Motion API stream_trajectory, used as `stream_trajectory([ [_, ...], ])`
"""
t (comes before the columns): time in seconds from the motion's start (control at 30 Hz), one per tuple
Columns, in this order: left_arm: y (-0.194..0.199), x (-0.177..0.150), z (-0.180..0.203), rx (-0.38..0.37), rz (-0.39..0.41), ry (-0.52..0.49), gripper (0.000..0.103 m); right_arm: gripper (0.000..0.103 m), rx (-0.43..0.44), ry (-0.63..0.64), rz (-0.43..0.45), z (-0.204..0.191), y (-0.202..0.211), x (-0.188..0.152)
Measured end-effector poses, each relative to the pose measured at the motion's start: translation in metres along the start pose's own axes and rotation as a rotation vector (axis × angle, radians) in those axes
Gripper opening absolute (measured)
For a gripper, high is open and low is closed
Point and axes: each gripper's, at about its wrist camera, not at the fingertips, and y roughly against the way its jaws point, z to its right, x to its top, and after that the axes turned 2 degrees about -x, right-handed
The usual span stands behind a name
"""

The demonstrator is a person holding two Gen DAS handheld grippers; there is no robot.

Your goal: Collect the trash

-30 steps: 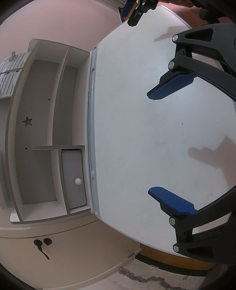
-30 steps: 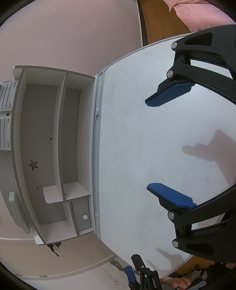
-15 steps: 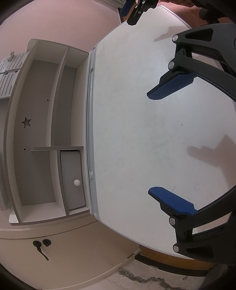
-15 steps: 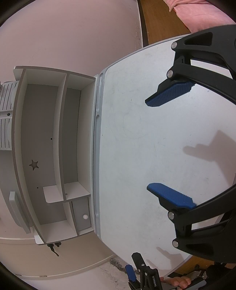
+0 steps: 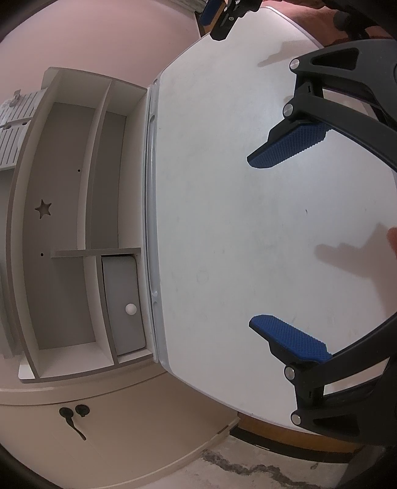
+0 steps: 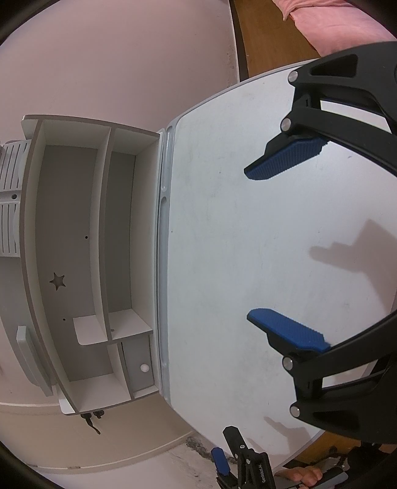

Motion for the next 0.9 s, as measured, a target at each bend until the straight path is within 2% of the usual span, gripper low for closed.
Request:
stream_trajectory([
  [0.9, -0.002, -0.0025, 0.0046, -0.002, -0.004, -0.017, 0.094, 0.083, -0.008, -0.008, -0.002, 0.003, -0.0013, 0.0029],
])
